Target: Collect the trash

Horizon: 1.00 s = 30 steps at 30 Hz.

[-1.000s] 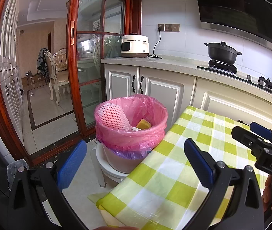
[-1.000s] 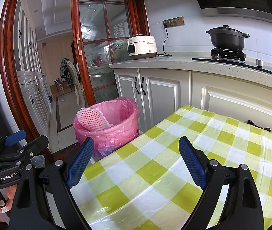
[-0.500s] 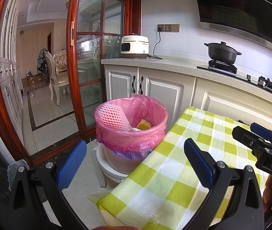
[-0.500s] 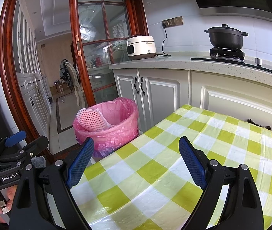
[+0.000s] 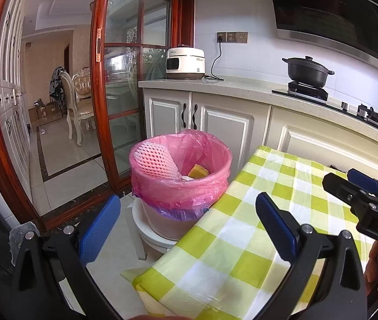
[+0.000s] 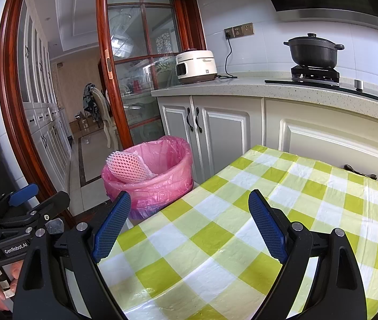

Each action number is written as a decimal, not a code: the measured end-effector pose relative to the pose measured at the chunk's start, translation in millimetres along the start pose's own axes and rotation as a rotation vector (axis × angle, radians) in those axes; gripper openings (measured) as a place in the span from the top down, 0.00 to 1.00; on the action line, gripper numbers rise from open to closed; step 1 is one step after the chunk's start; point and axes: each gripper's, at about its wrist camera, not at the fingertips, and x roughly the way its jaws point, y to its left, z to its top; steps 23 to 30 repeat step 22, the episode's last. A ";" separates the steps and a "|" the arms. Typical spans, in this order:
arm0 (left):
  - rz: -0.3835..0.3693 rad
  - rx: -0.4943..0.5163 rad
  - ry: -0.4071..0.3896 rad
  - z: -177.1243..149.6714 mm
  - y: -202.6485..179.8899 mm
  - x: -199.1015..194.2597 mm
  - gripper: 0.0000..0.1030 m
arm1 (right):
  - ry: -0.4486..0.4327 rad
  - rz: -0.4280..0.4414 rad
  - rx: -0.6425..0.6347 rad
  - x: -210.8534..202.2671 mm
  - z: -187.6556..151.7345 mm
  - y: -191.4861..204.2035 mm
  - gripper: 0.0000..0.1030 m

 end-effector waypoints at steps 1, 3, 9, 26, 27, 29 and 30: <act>0.001 0.002 -0.001 -0.2 -0.1 0.1 0.05 | 0.000 0.000 0.001 -0.4 -0.4 0.2 0.18; -0.001 0.004 -0.001 0.2 0.3 1.2 0.05 | -0.001 -0.001 0.001 -0.3 -0.4 0.6 0.18; 0.001 0.006 -0.003 -0.1 0.3 0.4 0.05 | -0.001 -0.002 0.003 -1.0 -1.4 0.2 0.18; 0.035 0.028 -0.025 1.0 -1.2 -0.9 0.05 | -0.007 -0.002 0.005 -1.8 -3.9 2.2 0.18; 0.035 0.028 -0.025 1.0 -1.2 -0.9 0.05 | -0.007 -0.002 0.005 -1.8 -3.9 2.2 0.18; 0.035 0.028 -0.025 1.0 -1.2 -0.9 0.05 | -0.007 -0.002 0.005 -1.8 -3.9 2.2 0.18; 0.035 0.028 -0.025 1.0 -1.2 -0.9 0.05 | -0.007 -0.002 0.005 -1.8 -3.9 2.2 0.18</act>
